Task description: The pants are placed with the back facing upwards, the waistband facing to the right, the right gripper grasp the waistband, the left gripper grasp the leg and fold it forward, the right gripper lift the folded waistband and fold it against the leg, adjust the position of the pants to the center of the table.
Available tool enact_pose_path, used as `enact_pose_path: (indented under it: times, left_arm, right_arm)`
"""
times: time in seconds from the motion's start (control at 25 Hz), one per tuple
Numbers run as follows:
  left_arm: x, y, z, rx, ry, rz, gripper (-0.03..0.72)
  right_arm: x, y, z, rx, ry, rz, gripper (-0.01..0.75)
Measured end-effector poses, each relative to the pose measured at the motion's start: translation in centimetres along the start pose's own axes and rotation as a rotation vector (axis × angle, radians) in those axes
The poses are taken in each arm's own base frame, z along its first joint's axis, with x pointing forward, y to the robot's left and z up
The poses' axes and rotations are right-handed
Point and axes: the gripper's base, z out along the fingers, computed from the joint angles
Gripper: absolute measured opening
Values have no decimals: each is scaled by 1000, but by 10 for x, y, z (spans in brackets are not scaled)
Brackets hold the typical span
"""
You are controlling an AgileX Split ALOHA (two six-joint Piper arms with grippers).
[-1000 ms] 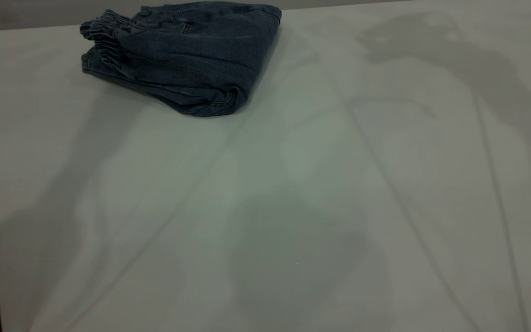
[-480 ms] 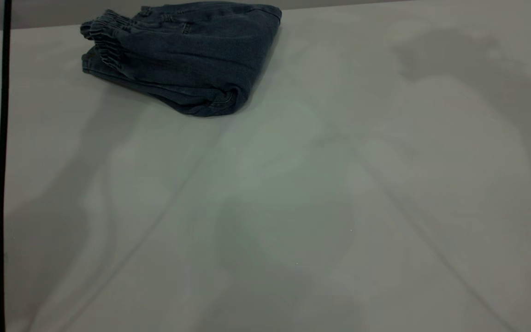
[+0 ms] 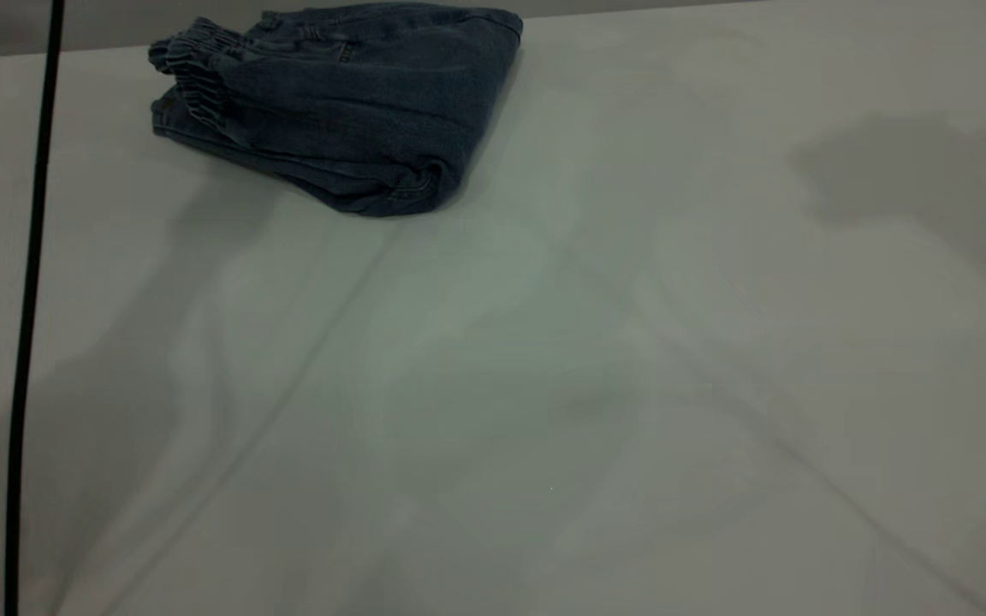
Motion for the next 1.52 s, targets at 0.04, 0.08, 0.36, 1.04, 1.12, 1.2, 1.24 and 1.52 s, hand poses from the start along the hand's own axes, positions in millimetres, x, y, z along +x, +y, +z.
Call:
enact_pose_path:
  times: [0.04,0.08,0.36,1.04,1.12,1.2,1.24,1.52]
  left_arm:
    - [2,0,3,-2,14,0,428]
    - [5,1,7,-3,31,-1,428]
    - [39,4,48,-5,210,42,428]
    - [121,14,150,-21,509,91,428]
    - [122,14,150,-20,511,91,428]
    - [122,11,151,3,511,74,428]
    - [122,10,151,15,511,64,428]
    - [122,-24,154,113,517,53,428]
  right_arm:
    - [3,2,-7,5,-17,-1,559]
    - [6,4,-15,9,-28,-2,559]
    - [20,12,-49,22,-75,-5,559]
    - [18,14,-47,3,-98,8,559]
    - [18,14,-47,3,-99,8,559]
    - [18,14,-47,3,-99,7,559]
    - [18,14,-47,3,-99,7,559]
    - [17,13,-47,3,-104,8,559]
